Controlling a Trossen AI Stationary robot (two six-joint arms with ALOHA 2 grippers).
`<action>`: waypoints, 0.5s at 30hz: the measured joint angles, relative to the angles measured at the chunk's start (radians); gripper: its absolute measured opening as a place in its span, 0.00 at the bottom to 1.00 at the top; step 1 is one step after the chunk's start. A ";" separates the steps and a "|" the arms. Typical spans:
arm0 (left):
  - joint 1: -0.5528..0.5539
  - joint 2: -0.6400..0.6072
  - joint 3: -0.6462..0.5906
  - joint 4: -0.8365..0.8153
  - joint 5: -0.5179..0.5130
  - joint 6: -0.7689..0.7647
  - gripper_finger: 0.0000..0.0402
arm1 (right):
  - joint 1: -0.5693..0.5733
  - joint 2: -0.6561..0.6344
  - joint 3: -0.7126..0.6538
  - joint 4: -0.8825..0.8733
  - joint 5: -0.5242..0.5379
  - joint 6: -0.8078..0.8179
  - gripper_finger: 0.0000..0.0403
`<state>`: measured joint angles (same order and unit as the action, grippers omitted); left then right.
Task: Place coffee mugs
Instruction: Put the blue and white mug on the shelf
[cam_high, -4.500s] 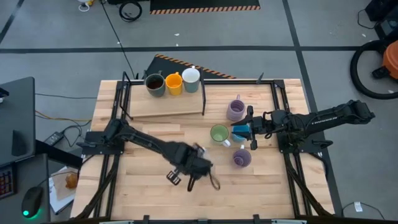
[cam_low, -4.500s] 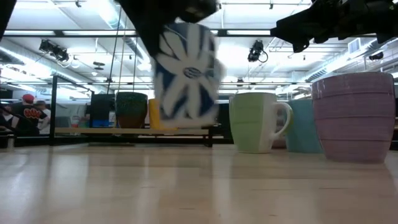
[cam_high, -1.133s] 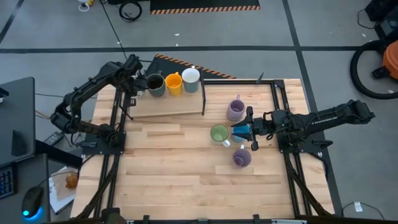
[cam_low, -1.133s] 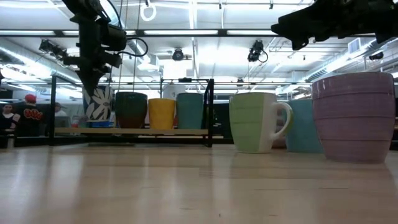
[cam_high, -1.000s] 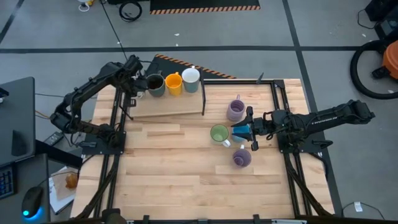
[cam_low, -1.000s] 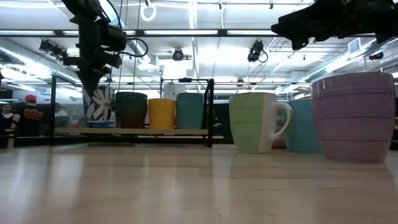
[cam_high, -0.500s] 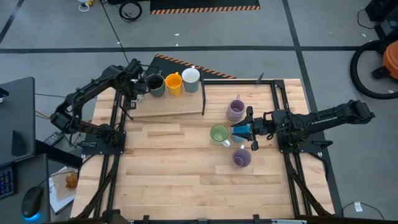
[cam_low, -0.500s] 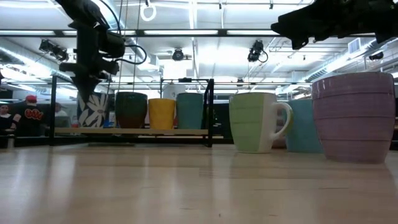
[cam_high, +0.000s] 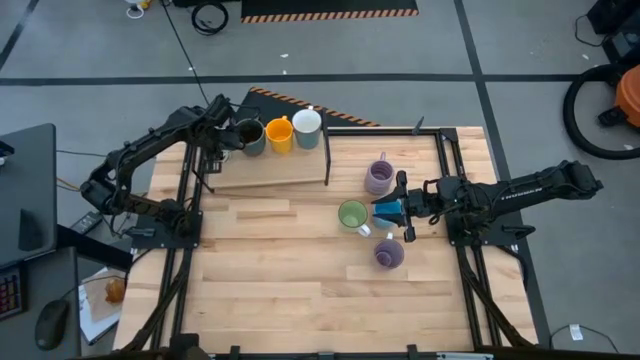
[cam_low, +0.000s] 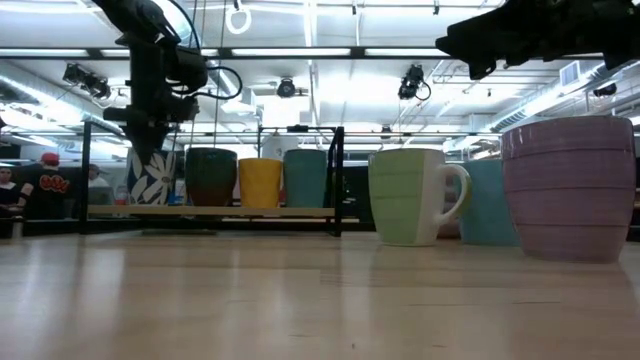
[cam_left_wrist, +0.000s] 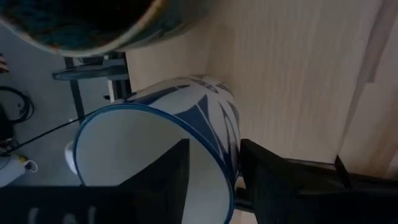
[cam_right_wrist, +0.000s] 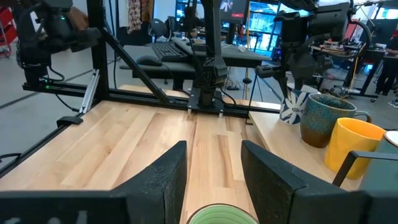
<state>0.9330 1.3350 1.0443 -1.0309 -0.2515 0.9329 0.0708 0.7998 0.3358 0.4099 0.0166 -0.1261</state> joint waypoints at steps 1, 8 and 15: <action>-0.003 0.000 0.000 0.000 -0.002 0.003 0.37 | 0.000 0.000 0.000 0.000 0.000 0.000 0.39; -0.029 0.000 0.000 0.000 -0.022 0.048 0.32 | 0.000 0.000 0.000 0.000 0.000 0.003 0.39; -0.050 0.000 0.000 -0.002 -0.031 0.077 0.24 | 0.000 0.000 0.000 0.000 0.000 0.003 0.39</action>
<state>0.8827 1.3350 1.0443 -1.0331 -0.2823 1.0094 0.0708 0.7998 0.3359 0.4095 0.0163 -0.1230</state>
